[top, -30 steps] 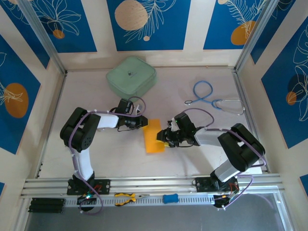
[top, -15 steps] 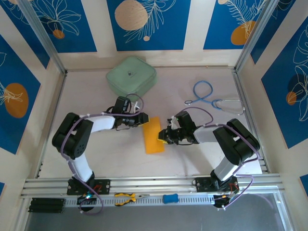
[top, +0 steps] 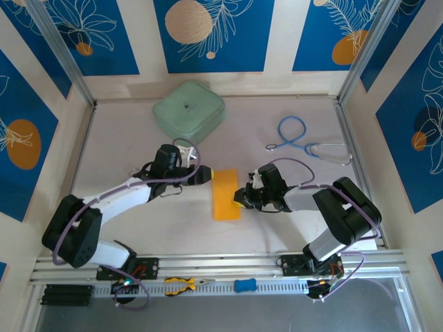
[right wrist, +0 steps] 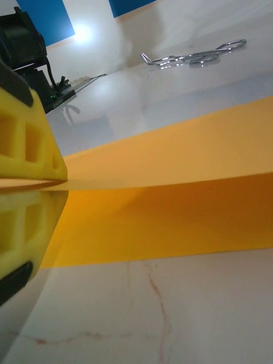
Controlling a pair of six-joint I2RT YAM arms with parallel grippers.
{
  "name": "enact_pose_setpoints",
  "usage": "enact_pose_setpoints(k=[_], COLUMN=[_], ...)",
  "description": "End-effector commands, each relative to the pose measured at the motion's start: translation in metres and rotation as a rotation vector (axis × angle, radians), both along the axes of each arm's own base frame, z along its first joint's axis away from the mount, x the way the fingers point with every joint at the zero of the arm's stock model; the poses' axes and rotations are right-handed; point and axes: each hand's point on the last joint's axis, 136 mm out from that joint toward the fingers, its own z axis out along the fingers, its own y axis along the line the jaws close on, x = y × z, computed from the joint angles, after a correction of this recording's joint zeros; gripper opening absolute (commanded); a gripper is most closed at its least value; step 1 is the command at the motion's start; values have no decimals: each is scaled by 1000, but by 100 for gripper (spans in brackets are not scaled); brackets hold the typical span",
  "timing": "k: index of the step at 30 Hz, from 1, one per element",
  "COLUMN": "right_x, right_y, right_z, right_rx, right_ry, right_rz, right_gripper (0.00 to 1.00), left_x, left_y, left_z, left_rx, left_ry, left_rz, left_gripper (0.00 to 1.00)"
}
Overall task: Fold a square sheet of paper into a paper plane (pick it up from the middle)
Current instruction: Fold the triangle a second time at the center of the table.
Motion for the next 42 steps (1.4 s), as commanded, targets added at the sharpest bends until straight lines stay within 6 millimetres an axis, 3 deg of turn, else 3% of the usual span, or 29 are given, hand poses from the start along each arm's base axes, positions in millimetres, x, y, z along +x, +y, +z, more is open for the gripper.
enact_pose_setpoints(k=[1, 4, 11, 18, 24, 34, 42], right_x=[-1, -1, 5, 11, 18, 19, 18], right_y=[6, 9, 7, 3, -5, -8, -7], right_z=[9, 11, 17, 18, 17, 15, 16], right_rx=[36, 54, 97, 119, 98, 99, 103], right_ry=[-9, -11, -17, -5, 3, 25, 28], right_rz=[27, 58, 109, 132, 65, 31, 34], right_gripper=[18, 23, 25, 14, 11, 10, 10], left_x=[-11, -23, -55, -81, -101, -114, -112], left_y=[7, 0, -19, -35, -54, -82, -90], left_z=[-8, -11, -22, -28, -34, -48, -61], left_rx=[77, 125, 202, 325, 485, 699, 834], left_ry=[-55, -96, -174, -273, -429, -598, -658], left_rz=[-15, -57, -184, -270, -352, -452, -461], left_gripper=[49, 49, 50, 55, 63, 72, 74])
